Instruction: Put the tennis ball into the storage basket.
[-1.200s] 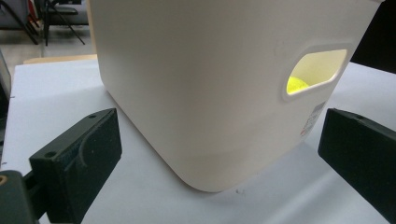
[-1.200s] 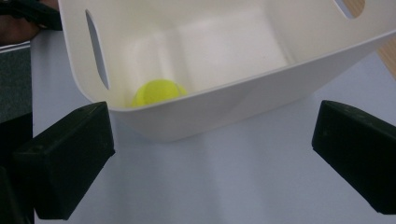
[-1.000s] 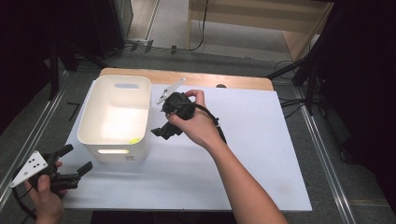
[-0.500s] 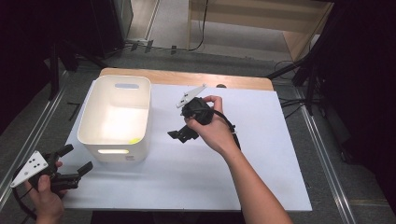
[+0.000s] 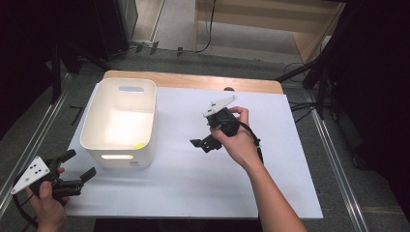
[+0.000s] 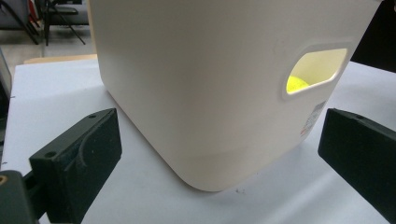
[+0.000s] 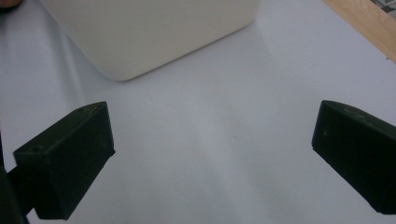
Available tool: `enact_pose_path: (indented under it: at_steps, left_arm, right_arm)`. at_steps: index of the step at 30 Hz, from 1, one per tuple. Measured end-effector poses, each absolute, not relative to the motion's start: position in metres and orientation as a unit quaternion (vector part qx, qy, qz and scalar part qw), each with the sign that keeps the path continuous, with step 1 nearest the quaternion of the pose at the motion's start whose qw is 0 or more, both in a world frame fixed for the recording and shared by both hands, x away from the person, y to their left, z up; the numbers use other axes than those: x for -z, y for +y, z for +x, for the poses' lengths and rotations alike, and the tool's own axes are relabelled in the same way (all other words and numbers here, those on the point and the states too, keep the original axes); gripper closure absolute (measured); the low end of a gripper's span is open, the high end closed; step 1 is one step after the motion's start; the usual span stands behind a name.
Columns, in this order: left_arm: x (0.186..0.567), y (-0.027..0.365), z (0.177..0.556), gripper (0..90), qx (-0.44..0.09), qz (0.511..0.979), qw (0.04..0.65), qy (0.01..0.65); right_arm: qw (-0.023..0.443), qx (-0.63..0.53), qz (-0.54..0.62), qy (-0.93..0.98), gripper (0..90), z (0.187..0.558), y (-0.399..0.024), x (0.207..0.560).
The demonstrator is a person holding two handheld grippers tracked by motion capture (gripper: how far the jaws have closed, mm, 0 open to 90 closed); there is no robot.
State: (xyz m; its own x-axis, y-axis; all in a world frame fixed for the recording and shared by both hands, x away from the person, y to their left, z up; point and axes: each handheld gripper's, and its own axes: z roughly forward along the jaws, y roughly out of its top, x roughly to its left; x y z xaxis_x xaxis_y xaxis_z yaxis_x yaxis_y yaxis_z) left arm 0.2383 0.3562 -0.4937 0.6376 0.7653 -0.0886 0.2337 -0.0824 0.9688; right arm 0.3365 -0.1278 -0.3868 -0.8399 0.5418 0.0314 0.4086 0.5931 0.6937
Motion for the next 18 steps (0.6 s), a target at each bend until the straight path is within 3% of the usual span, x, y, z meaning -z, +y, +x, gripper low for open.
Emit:
enact_pose_path:
  at_steps: [18]
  left_arm:
    - [0.494, 0.356, 0.238, 0.0, -0.231, 0.699, 0.575, 0.357]
  right_arm:
    - [0.107, -0.39, 0.305, 0.862, 0.0, 0.313, -0.179, 0.406]
